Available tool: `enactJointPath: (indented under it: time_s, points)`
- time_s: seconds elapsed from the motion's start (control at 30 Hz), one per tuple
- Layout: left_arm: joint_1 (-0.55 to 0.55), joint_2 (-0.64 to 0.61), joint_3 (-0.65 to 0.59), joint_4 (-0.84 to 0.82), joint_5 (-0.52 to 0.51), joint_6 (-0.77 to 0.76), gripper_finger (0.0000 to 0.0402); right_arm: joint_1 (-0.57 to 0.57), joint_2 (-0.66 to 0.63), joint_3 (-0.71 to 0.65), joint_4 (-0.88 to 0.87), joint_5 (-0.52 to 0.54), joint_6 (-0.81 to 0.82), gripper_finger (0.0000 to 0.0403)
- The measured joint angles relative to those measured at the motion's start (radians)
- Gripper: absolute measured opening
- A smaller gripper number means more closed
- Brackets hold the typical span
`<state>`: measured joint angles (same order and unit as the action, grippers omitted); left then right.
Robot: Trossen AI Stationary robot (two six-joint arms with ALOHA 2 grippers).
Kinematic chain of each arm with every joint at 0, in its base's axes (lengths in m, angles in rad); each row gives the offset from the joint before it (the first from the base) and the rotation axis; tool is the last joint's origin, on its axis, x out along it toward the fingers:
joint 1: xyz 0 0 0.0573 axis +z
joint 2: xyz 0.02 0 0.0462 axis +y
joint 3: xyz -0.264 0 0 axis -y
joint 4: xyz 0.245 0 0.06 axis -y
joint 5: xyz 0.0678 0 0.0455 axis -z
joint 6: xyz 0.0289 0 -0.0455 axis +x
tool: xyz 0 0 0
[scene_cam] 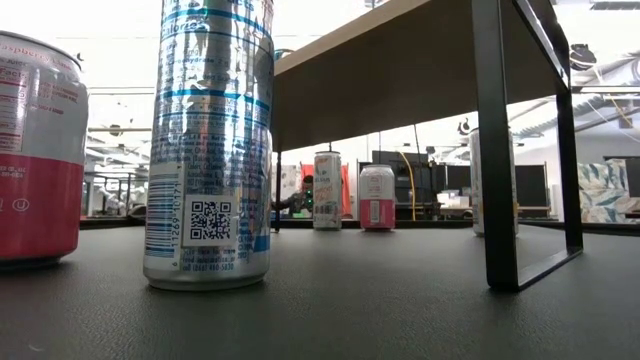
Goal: Place canned beverage on shelf
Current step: Put the top red soda can on the shelf
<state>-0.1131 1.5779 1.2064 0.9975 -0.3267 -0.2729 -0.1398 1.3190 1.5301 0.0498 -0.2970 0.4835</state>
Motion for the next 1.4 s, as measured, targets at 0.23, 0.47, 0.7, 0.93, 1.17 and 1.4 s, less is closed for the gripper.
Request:
enactJointPath:
  time_s: [0.23,0.47,0.7,0.93,1.17,1.4]
  points:
    - [0.000,0.003,0.000,-0.001,-0.001,0.002,0.0291,0.000,0.000,0.000,-0.015,0.004,-0.003,0.0392]
    - [0.000,0.003,0.000,0.003,-0.014,0.021,0.0291,0.000,0.000,0.000,-0.026,0.006,-0.011,0.0383]
    - [0.000,0.003,0.000,-0.006,-0.019,0.020,0.0305,-0.001,0.000,0.000,-0.034,0.012,-0.021,0.0304]
    - [-0.002,0.003,0.000,-0.009,-0.035,0.017,0.0308,-0.001,0.000,0.000,-0.042,0.012,-0.024,0.0265]
    - [-0.029,0.003,0.002,-0.009,-0.134,-0.004,0.0313,-0.004,0.000,0.000,-0.047,0.009,-0.012,0.0268]
    - [-0.066,0.003,0.002,-0.011,-0.276,-0.037,0.0367,-0.011,0.001,-0.001,-0.050,0.017,-0.037,0.0268]
